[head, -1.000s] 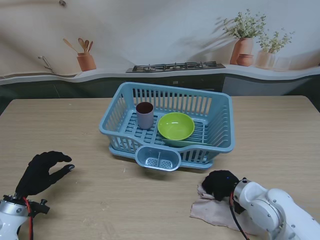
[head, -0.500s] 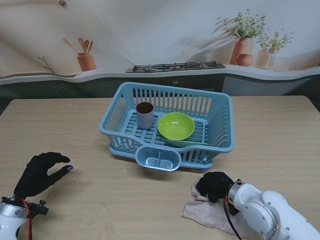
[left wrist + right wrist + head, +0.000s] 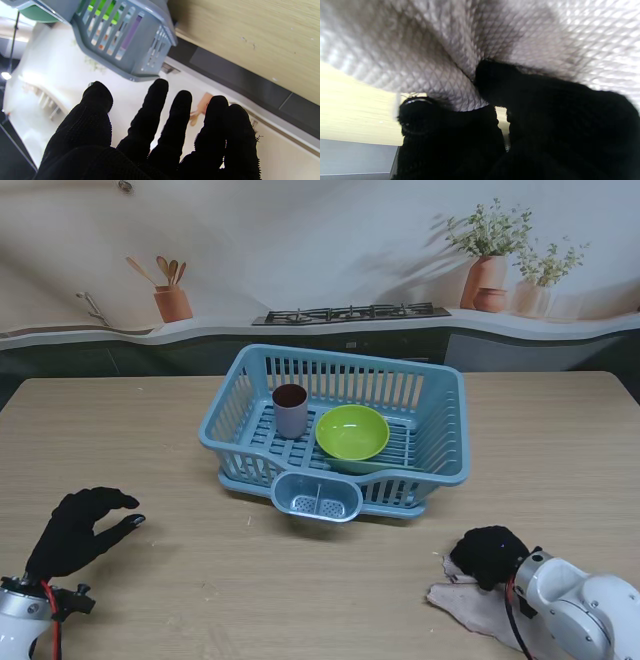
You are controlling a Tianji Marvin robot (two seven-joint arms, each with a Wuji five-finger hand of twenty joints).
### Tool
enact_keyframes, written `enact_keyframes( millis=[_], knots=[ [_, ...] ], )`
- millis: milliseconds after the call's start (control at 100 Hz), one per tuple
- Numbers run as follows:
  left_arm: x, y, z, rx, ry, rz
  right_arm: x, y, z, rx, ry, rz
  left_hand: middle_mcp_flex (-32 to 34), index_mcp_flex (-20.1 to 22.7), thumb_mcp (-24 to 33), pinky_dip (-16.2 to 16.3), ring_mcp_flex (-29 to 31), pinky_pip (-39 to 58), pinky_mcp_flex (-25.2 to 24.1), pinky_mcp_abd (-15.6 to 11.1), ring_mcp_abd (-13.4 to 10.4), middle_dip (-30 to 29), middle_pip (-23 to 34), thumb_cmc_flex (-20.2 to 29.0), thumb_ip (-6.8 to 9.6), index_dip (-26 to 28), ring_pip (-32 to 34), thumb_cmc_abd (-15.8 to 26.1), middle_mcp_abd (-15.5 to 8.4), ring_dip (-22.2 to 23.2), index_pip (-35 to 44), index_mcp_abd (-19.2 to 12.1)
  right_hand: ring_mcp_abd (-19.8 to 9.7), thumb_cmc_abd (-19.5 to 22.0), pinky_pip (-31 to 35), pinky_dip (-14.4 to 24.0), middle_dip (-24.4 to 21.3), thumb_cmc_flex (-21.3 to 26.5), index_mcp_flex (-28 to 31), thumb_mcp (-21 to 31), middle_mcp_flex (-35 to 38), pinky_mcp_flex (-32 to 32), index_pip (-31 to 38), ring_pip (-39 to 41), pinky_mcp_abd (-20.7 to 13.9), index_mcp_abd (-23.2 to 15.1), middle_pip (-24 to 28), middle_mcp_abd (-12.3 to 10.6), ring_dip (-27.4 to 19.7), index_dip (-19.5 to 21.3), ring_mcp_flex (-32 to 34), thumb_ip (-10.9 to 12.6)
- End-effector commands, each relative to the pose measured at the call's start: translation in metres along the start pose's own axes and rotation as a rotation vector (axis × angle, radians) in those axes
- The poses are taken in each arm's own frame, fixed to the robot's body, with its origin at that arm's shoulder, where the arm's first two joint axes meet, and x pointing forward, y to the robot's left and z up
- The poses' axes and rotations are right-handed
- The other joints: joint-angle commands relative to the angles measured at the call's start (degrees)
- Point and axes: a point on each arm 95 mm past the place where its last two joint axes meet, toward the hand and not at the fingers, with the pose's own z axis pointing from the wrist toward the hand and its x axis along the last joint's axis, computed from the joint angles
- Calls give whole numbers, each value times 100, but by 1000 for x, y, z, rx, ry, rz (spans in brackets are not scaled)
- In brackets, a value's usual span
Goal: Clear dishes and wipe the table
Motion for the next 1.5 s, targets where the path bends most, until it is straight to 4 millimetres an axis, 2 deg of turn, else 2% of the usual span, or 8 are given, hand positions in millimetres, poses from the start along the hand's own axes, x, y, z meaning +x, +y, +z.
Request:
enact_keyframes(
  millis=[0, 220, 450, 690, 850, 1100, 1490],
  knots=[
    [2, 2, -3, -9, 5, -4, -1, -44, -6, 135, -11, 28, -82, 153, -141, -70, -99, -87, -58, -76, 178, -128, -33, 106, 199, 8, 0, 268, 155, -30, -68, 36, -35, 266, 94, -21, -555, 109, -73, -321, 98, -52, -844, 259, -438, 557, -651, -104, -41, -410, 98, -178],
    [2, 2, -6, 0, 10, -5, 18, -29, 8, 124, 67, 47, -72, 151, -145, -70, -96, -87, -58, -76, 178, -128, -31, 106, 199, 9, -1, 275, 149, -30, -67, 33, -35, 257, 98, -28, -566, 113, -67, -325, 101, -45, -838, 266, -438, 559, -642, -102, -50, -416, 97, -179],
    [2, 1, -9, 12, 12, -2, 58, -10, 33, 138, 187, 94, -73, 157, -149, -71, -99, -87, -58, -76, 179, -125, -26, 114, 200, 10, 1, 269, 143, -29, -66, 27, -35, 253, 99, -32, -572, 115, -63, -329, 100, -43, -842, 270, -433, 556, -637, -101, -56, -421, 96, -180],
    [2, 1, -10, 20, 13, -2, 97, -1, 55, 146, 243, 139, -74, 154, -155, -71, -95, -87, -58, -76, 183, -126, -28, 111, 200, 9, 2, 273, 153, -29, -68, 27, -25, 254, 115, -30, -581, 125, -70, -347, 104, -37, -853, 272, -426, 576, -641, -78, -58, -423, 106, -187],
    [2, 1, -10, 25, 12, -2, 111, -1, 58, 148, 260, 155, -74, 160, -158, -71, -98, -87, -58, -76, 174, -125, -27, 117, 201, 10, 2, 272, 154, -29, -64, 31, -19, 262, 125, -33, -579, 129, -72, -365, 108, -30, -865, 275, -422, 571, -648, -71, -53, -411, 112, -191],
    [2, 0, -11, 26, 11, -2, 100, -12, 46, 144, 198, 133, -81, 158, -166, -71, -104, -87, -58, -76, 174, -127, -30, 121, 201, 10, 0, 279, 153, -29, -66, 34, -7, 266, 142, -40, -566, 137, -71, -363, 101, -16, -867, 289, -421, 593, -638, -58, -56, -404, 115, -190],
    [3, 0, -14, 37, 19, 3, 38, -29, 4, 143, 72, -3, -72, 154, -174, -72, -96, -91, -59, -66, 180, -126, -27, 128, 203, 10, 1, 275, 155, -29, -67, 38, -23, 290, 159, -72, -601, 137, -93, -375, 77, -6, -835, 322, -421, 599, -597, -46, -99, -412, 118, -193]
  ],
)
